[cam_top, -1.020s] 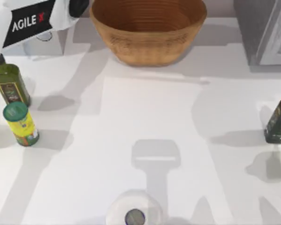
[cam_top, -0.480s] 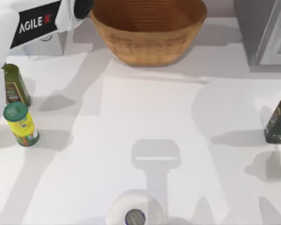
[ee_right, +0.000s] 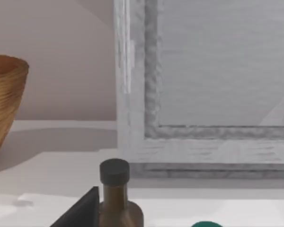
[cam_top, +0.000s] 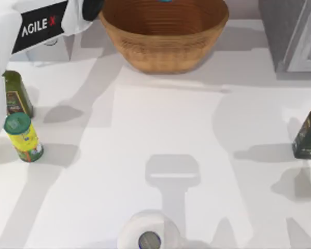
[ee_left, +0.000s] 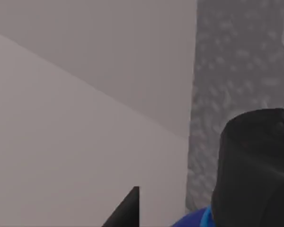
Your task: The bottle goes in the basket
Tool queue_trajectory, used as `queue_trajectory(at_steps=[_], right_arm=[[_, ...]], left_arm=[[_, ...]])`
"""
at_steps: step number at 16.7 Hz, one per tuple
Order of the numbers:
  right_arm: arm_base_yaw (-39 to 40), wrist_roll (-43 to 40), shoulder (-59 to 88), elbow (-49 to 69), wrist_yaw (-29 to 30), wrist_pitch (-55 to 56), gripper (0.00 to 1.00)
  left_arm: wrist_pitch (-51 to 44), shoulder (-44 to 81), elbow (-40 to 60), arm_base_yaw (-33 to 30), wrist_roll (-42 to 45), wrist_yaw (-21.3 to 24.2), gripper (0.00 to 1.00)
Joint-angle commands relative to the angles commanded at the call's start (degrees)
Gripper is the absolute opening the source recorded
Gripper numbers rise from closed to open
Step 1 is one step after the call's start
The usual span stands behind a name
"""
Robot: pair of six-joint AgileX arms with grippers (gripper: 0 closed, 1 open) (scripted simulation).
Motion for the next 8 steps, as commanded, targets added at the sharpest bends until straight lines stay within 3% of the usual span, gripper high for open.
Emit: queue_trajectory(at_steps=[2, 8], right_arm=[[0.0, 0.0, 0.0, 0.0, 0.0, 0.0, 1.0], [0.0, 0.0, 0.0, 0.0, 0.0, 0.0, 1.0]], left_arm=[[0.0, 0.0, 0.0, 0.0, 0.0, 0.0, 0.98], [0.0, 0.0, 0.0, 0.0, 0.0, 0.0, 1.0]])
